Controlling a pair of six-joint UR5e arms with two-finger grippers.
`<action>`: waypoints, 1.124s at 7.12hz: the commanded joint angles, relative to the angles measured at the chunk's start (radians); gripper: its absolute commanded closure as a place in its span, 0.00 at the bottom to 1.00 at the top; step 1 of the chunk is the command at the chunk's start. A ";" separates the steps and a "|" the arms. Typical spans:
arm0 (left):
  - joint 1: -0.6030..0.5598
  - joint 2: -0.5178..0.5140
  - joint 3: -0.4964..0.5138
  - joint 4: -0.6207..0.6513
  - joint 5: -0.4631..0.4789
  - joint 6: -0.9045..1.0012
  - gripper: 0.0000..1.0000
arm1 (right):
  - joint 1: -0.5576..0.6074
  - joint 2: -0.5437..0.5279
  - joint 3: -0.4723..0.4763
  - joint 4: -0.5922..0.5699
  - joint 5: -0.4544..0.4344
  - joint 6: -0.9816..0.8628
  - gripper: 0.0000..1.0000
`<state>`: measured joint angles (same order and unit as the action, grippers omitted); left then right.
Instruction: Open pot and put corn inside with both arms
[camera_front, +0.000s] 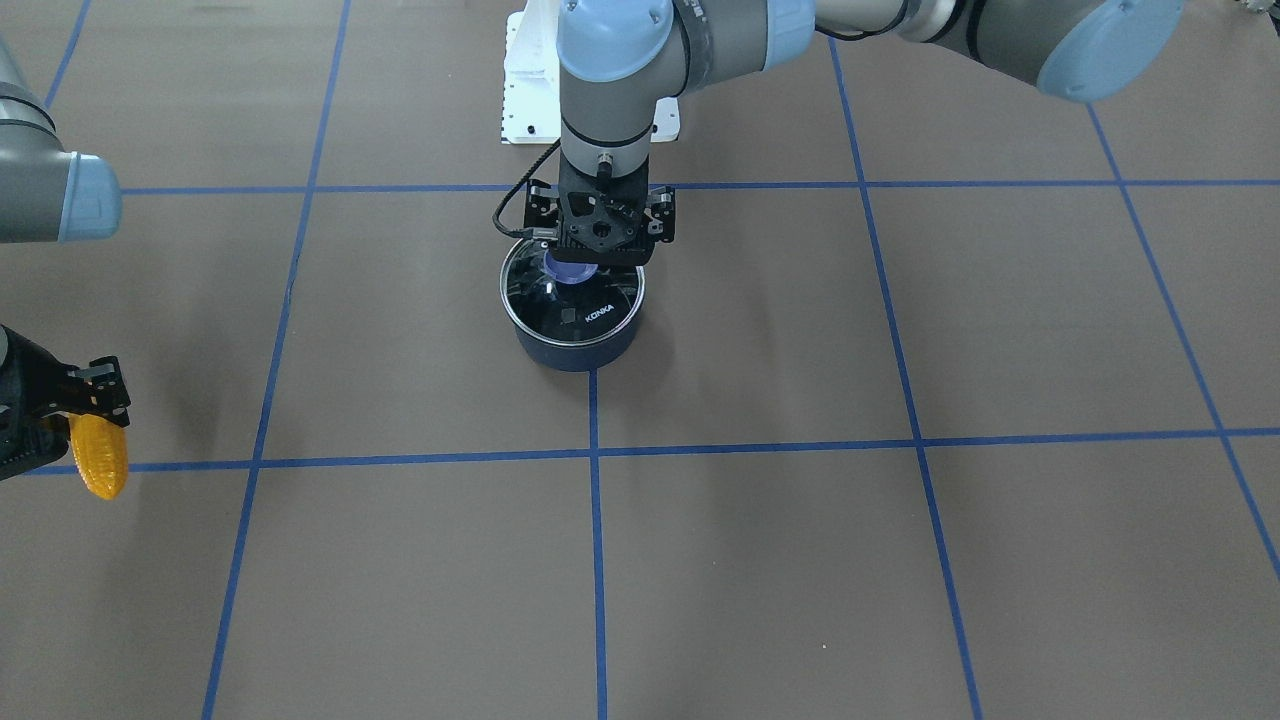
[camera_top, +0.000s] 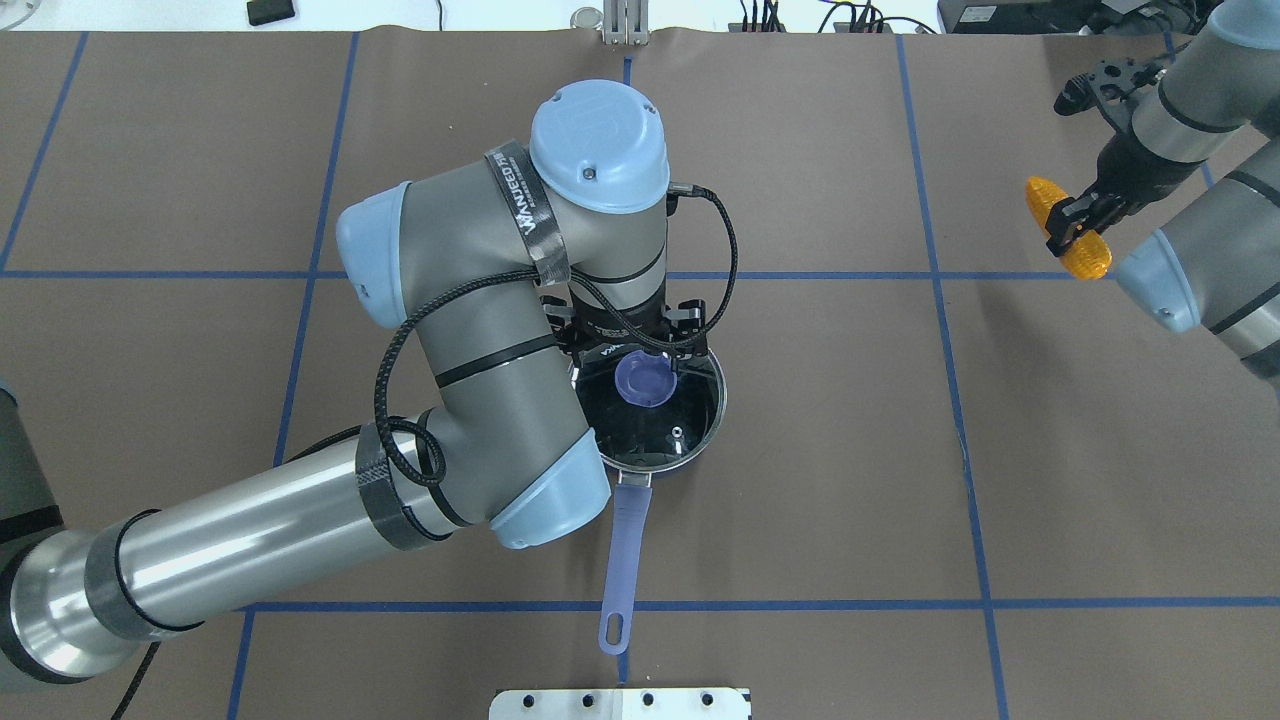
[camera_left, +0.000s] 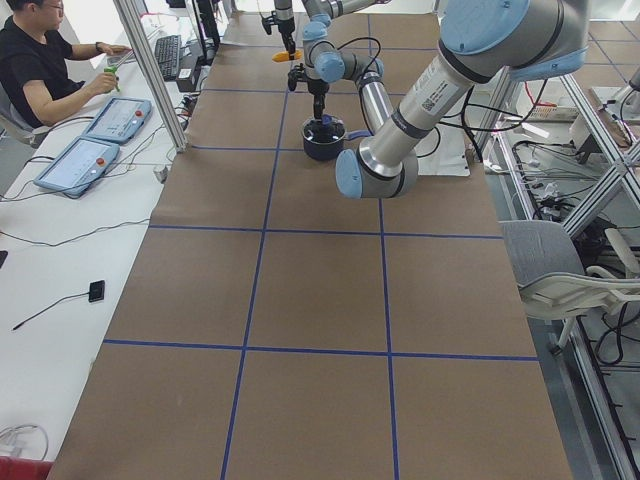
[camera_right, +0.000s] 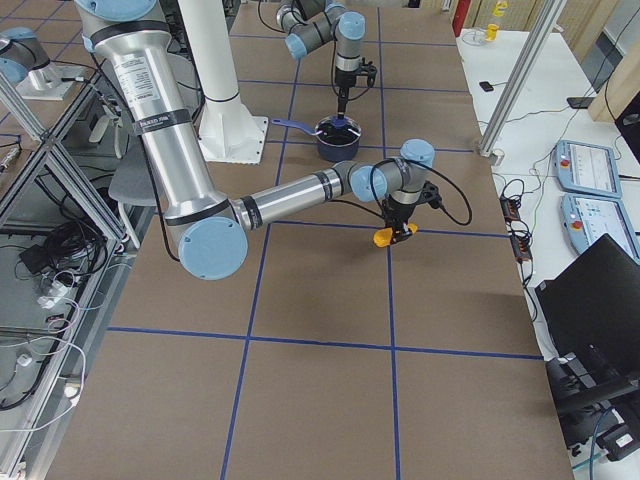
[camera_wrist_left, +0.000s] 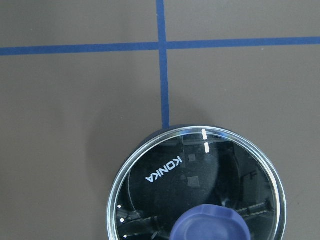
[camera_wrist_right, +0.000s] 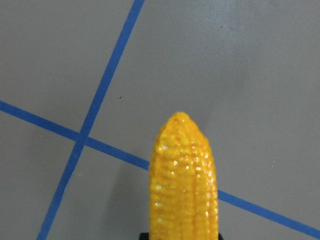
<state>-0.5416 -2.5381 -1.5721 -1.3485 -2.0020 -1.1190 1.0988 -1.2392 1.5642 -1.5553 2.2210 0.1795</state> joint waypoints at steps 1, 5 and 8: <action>0.019 -0.010 0.053 -0.062 0.020 -0.001 0.01 | 0.000 0.000 0.000 0.001 -0.001 0.000 0.78; 0.020 -0.005 0.080 -0.089 0.020 -0.001 0.08 | -0.002 -0.002 -0.001 0.001 -0.009 0.000 0.78; 0.029 -0.002 0.080 -0.087 0.020 -0.001 0.16 | -0.004 -0.005 -0.006 0.001 -0.011 -0.002 0.78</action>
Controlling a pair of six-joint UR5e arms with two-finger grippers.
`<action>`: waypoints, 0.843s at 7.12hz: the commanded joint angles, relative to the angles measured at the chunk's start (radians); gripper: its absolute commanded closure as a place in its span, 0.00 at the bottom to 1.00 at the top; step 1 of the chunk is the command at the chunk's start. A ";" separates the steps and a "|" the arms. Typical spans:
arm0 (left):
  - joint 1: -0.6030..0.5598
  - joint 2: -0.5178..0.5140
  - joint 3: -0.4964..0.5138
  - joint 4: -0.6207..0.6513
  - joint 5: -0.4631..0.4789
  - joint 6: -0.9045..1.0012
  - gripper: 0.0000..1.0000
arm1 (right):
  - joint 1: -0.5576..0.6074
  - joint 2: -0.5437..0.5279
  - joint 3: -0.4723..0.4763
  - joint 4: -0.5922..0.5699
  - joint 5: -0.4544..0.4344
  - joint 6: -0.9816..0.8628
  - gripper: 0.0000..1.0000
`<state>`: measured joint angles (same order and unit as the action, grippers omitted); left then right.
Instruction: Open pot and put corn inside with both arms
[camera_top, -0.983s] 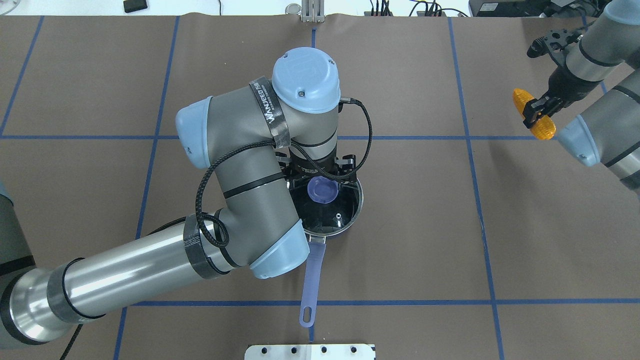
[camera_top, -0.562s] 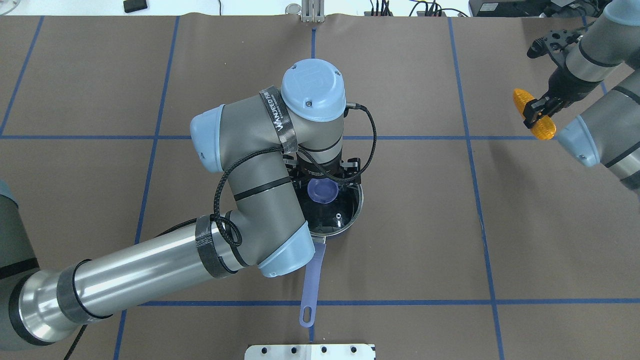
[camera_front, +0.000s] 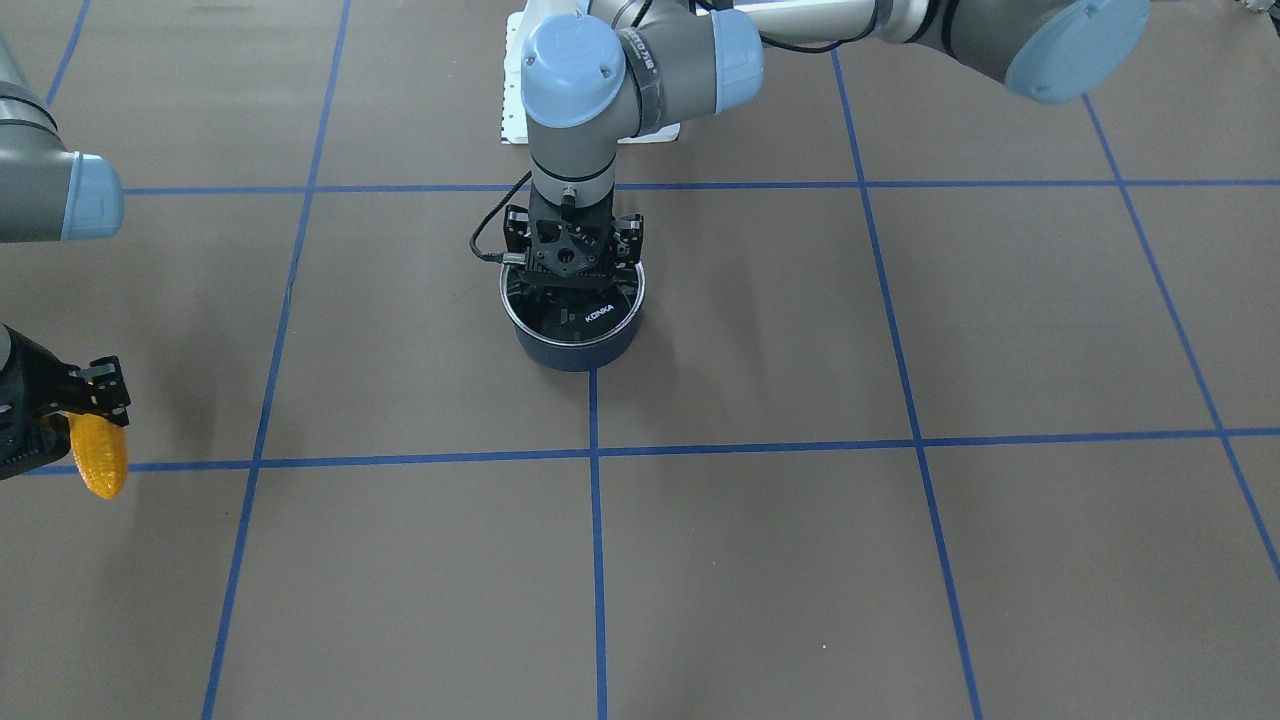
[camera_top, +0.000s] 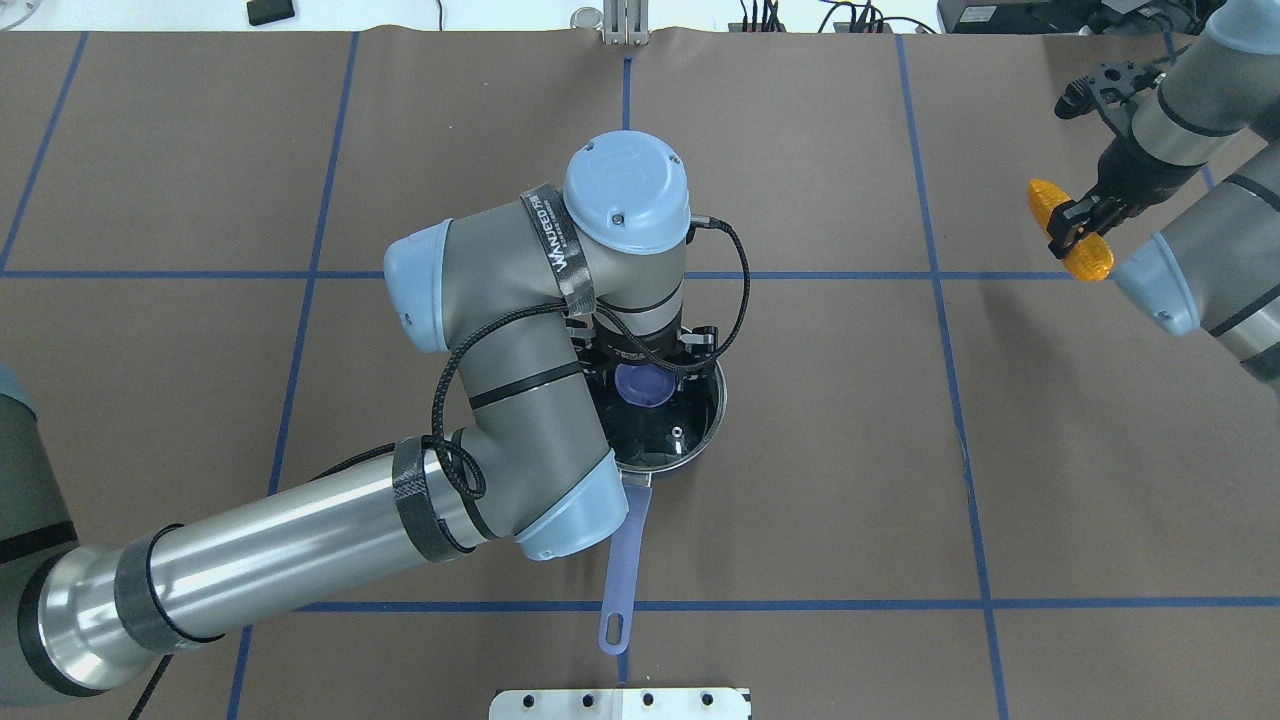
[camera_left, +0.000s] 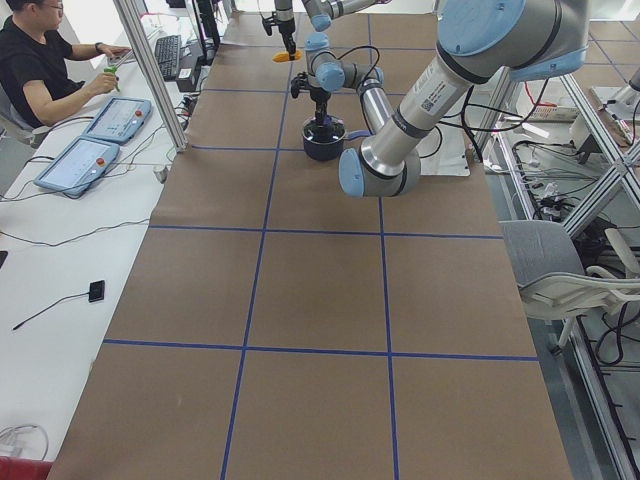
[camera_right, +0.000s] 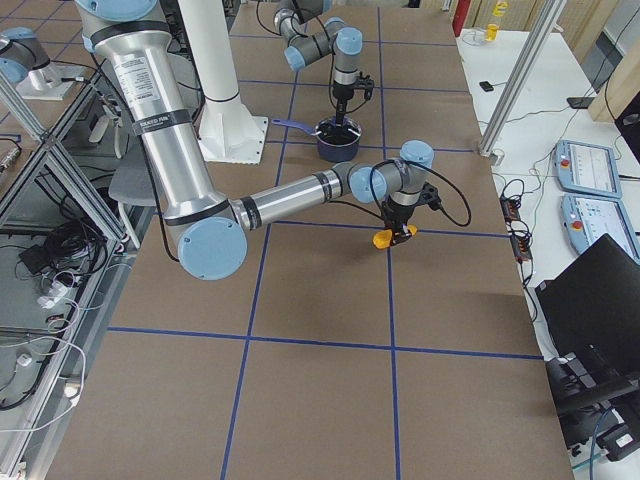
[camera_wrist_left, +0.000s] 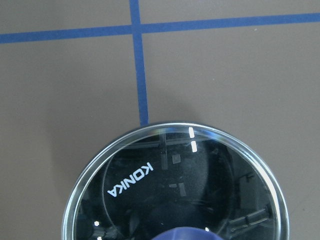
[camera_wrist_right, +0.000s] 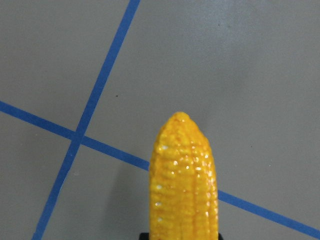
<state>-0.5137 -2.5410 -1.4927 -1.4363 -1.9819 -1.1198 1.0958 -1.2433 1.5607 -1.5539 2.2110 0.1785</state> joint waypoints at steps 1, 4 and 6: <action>0.001 0.001 -0.003 0.004 0.000 -0.002 0.23 | -0.002 -0.001 -0.001 0.000 -0.001 -0.001 0.78; 0.001 -0.004 -0.015 0.008 0.000 -0.040 0.44 | -0.005 -0.004 -0.002 0.002 -0.002 -0.002 0.78; 0.000 -0.002 -0.029 0.010 0.000 -0.038 0.44 | -0.008 0.004 0.001 0.002 0.001 -0.001 0.78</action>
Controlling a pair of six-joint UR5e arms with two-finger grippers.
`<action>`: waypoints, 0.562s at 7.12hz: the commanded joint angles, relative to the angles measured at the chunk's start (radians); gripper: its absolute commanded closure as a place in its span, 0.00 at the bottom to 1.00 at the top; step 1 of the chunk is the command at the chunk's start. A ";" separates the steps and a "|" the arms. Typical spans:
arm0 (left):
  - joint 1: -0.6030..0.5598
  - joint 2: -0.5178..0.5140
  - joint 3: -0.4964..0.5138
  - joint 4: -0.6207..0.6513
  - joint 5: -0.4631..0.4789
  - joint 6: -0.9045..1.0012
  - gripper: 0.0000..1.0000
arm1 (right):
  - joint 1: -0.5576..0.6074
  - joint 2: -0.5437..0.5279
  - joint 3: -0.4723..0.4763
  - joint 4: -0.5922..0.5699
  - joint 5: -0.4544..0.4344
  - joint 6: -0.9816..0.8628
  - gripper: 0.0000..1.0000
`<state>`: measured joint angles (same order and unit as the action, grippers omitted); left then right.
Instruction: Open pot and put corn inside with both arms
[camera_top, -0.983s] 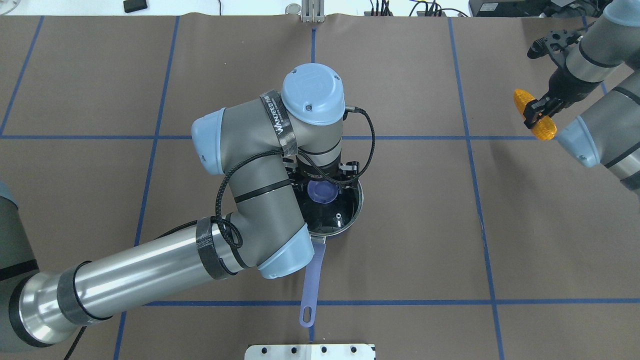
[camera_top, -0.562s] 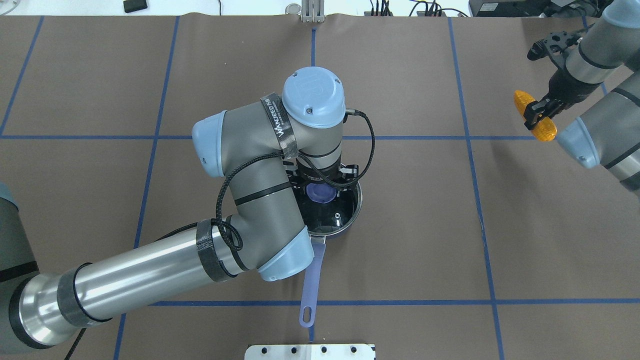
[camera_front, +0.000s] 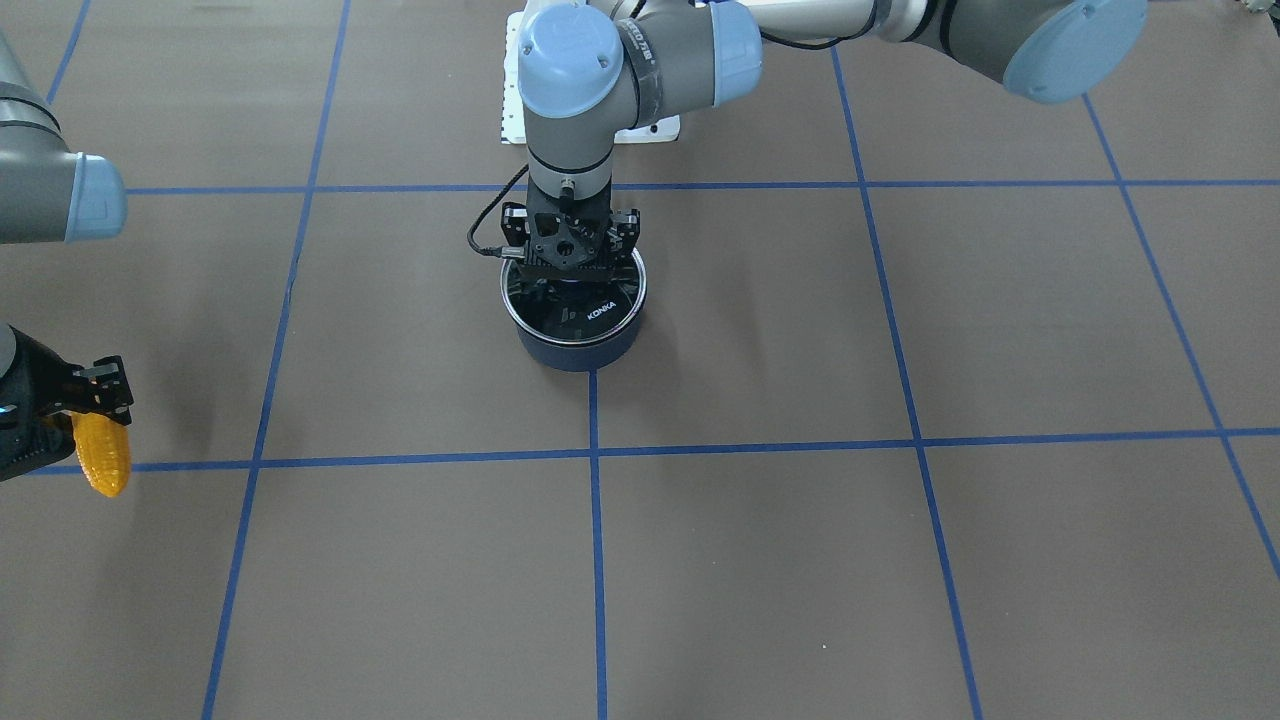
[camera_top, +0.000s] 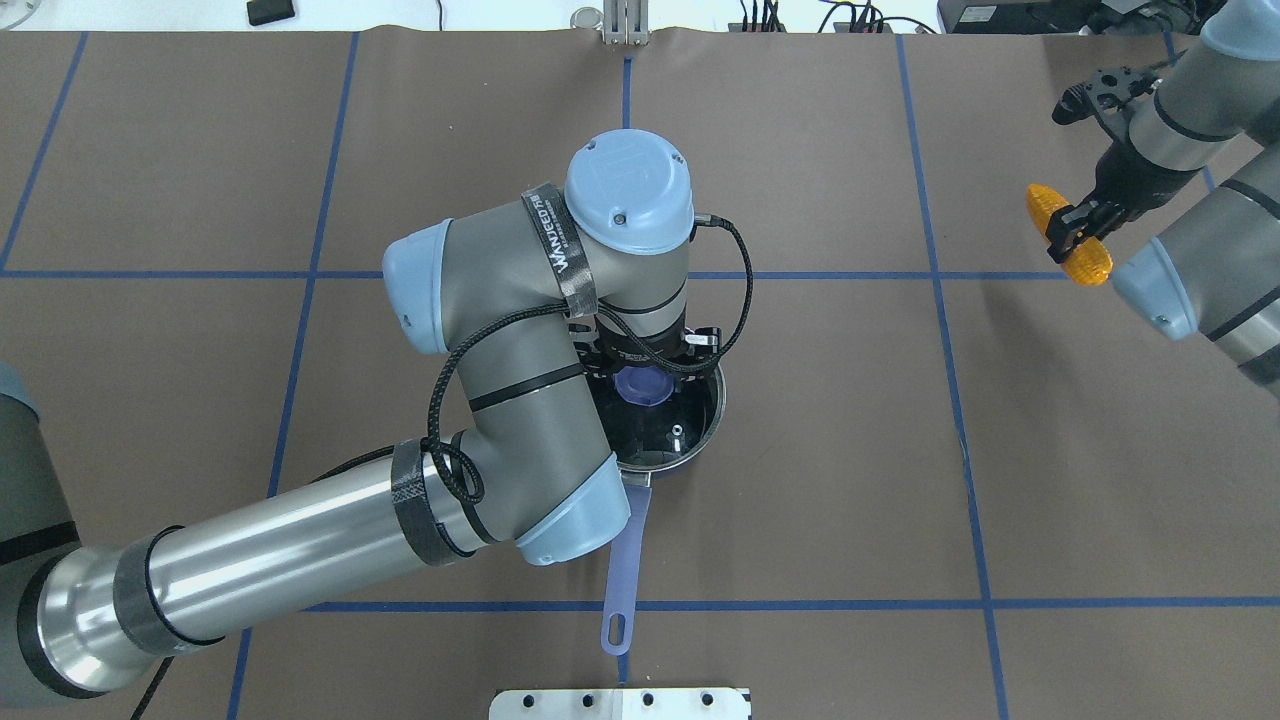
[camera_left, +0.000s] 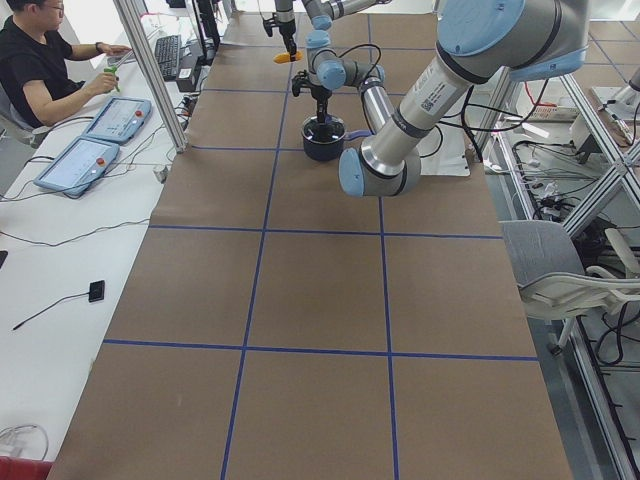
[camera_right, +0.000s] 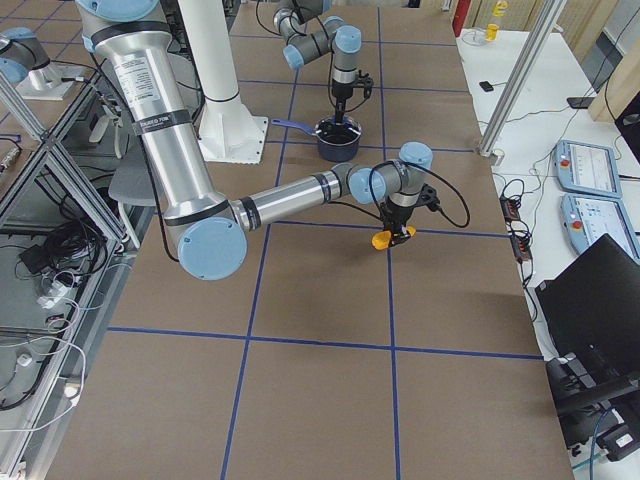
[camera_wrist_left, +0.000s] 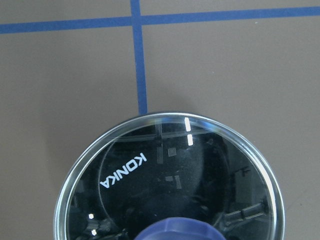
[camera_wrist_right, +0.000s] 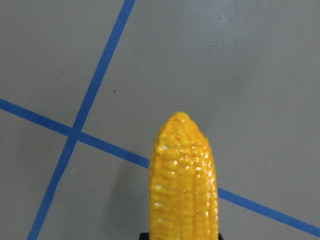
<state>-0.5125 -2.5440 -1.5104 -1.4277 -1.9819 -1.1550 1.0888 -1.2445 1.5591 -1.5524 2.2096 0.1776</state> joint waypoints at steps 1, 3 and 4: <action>-0.006 0.004 -0.034 0.006 0.000 0.000 0.44 | -0.009 0.014 0.021 -0.003 0.012 0.005 0.78; -0.043 0.007 -0.044 0.022 -0.005 0.018 0.44 | -0.064 0.030 0.114 -0.032 0.033 0.057 0.78; -0.063 0.014 -0.066 0.062 -0.005 0.084 0.44 | -0.104 0.046 0.166 -0.046 0.044 0.115 0.78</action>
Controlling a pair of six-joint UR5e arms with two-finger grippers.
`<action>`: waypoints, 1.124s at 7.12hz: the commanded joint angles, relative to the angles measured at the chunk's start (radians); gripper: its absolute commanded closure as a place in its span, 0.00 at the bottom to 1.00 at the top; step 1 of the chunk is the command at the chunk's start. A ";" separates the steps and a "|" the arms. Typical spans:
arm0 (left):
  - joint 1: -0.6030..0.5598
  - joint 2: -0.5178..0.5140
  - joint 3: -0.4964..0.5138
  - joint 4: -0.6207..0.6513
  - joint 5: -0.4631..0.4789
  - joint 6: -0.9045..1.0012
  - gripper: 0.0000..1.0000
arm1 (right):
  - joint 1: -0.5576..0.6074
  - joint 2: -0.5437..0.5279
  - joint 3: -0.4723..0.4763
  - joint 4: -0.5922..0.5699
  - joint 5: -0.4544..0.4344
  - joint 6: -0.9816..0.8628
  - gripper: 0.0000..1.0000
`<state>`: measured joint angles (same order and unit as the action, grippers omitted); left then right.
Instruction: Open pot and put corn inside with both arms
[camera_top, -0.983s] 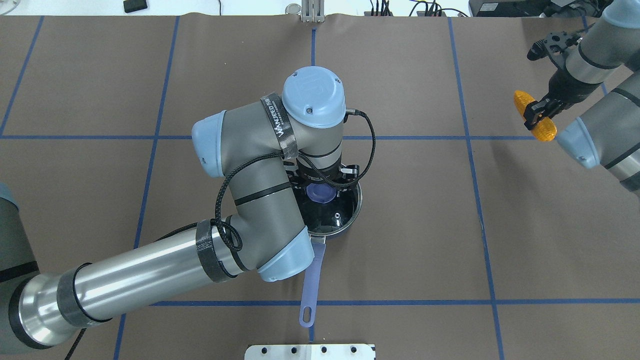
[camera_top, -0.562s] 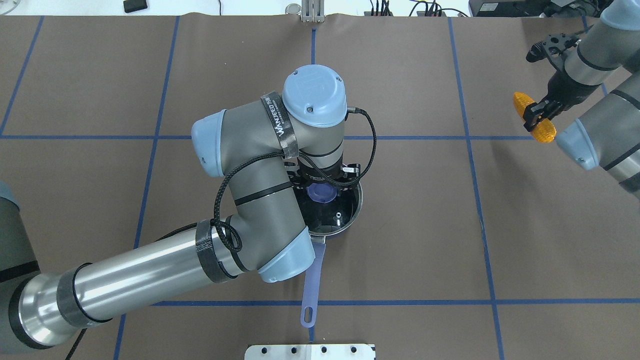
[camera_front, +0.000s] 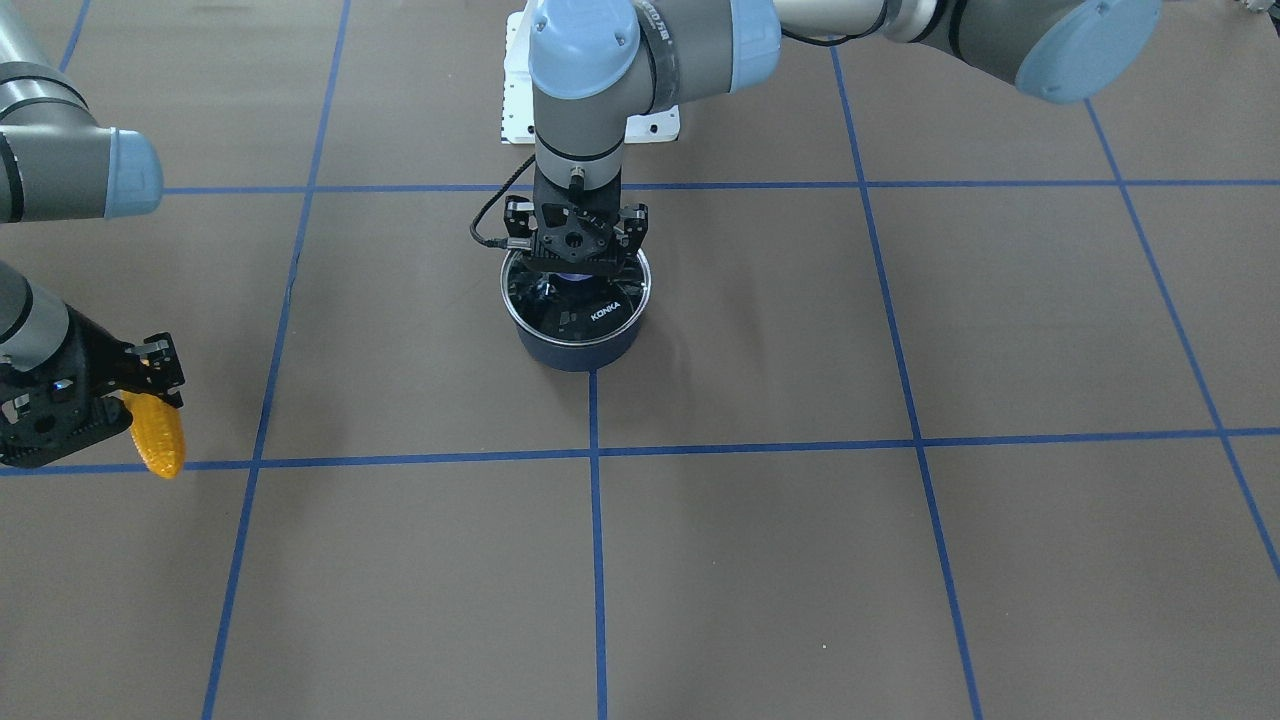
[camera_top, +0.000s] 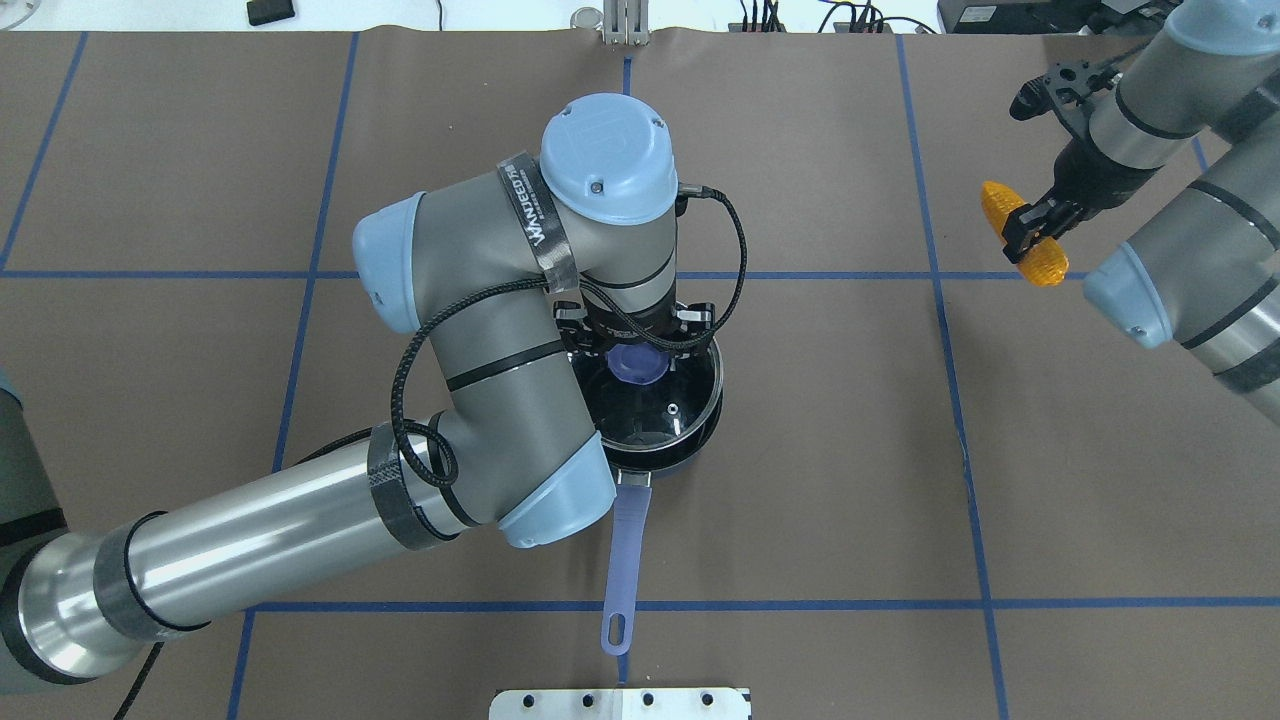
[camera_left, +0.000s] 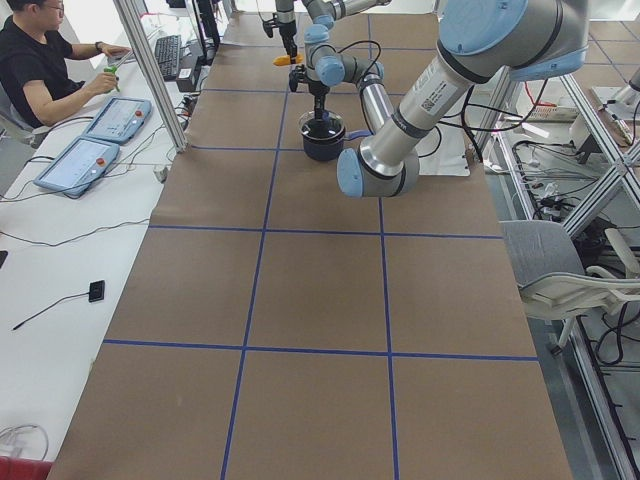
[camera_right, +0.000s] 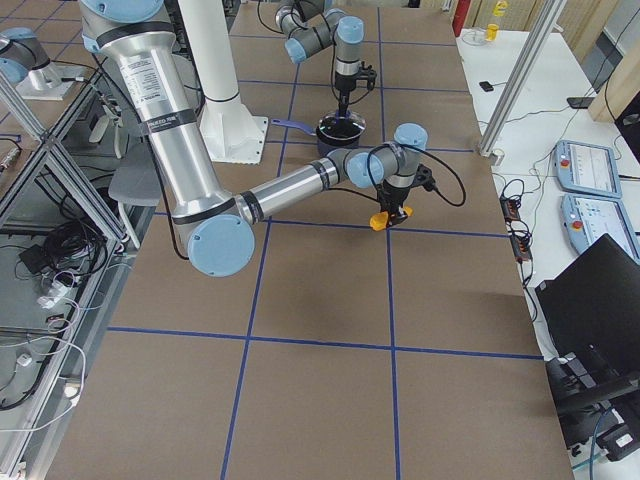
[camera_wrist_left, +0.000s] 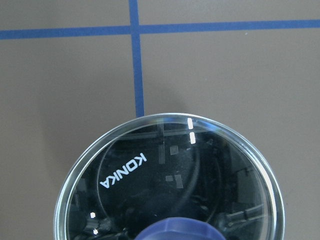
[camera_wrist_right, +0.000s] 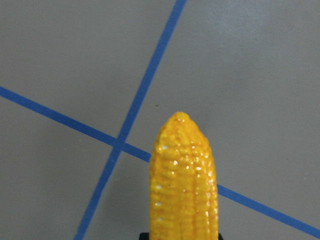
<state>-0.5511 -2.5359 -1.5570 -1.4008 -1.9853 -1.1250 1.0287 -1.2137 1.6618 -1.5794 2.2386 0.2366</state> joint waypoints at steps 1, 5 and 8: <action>-0.058 0.028 -0.041 0.048 -0.007 0.097 0.44 | -0.112 0.055 0.093 -0.024 0.015 0.140 0.78; -0.235 0.175 -0.090 0.043 -0.140 0.330 0.44 | -0.364 0.256 0.122 -0.013 -0.008 0.412 0.77; -0.268 0.200 -0.090 0.040 -0.168 0.372 0.44 | -0.463 0.298 0.096 0.040 -0.069 0.417 0.77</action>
<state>-0.8120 -2.3424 -1.6474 -1.3598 -2.1487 -0.7617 0.6000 -0.9269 1.7731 -1.5743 2.1942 0.6490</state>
